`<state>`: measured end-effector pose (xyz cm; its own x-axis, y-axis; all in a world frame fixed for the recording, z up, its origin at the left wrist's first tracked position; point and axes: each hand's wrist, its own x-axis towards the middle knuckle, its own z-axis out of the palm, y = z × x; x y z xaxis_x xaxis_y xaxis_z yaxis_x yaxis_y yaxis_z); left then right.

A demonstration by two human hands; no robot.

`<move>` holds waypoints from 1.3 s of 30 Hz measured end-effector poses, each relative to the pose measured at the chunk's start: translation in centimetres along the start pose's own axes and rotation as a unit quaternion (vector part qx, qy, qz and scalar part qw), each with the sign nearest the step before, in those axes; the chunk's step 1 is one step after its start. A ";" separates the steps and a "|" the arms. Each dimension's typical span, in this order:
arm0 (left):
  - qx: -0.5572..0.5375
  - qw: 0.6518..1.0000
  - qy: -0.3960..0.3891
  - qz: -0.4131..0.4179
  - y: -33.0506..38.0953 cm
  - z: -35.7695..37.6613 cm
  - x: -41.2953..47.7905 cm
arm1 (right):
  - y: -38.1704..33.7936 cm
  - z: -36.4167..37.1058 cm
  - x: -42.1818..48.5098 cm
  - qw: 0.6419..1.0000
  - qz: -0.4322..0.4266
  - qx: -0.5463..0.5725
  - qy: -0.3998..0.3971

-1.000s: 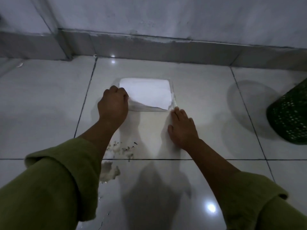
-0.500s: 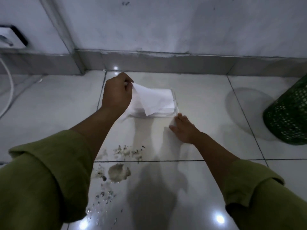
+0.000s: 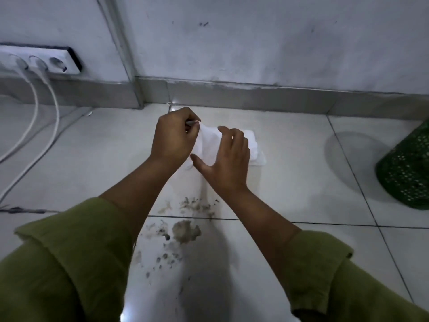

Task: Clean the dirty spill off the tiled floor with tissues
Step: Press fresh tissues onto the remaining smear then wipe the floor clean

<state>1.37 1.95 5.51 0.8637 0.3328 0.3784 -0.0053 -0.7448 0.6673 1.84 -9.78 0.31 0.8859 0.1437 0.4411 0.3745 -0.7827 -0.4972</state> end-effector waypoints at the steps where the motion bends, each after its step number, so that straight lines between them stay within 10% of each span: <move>1: 0.002 1.000 0.000 0.003 -0.1 -0.4 -0.5 | -0.6 0.2 0.0 1.000 -0.003 -0.010 0.004; 12: 0.019 0.998 -0.054 0.010 -4.8 -4.1 -7.4 | 1.6 -0.4 -4.8 0.987 -0.056 -0.102 -0.106; 25: 0.151 0.942 -0.294 -0.060 -8.8 -3.9 -14.9 | 4.4 -0.6 -13.7 0.952 -0.138 -0.091 -0.257; 34: 0.182 0.956 -0.224 -0.052 -9.1 -2.2 -15.1 | 3.6 -0.1 -13.1 0.963 -0.047 -0.047 -0.262; 39: 0.215 0.915 -0.341 -0.002 -9.6 0.5 -16.3 | 4.6 2.3 -13.9 0.925 -0.061 -0.078 -0.367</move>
<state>-12.43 3.38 -7.41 0.9776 0.0078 -0.2102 0.0715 -0.9521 0.2973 -8.10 -14.02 -9.83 0.8083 0.5644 -0.1677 0.4903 -0.8029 -0.3389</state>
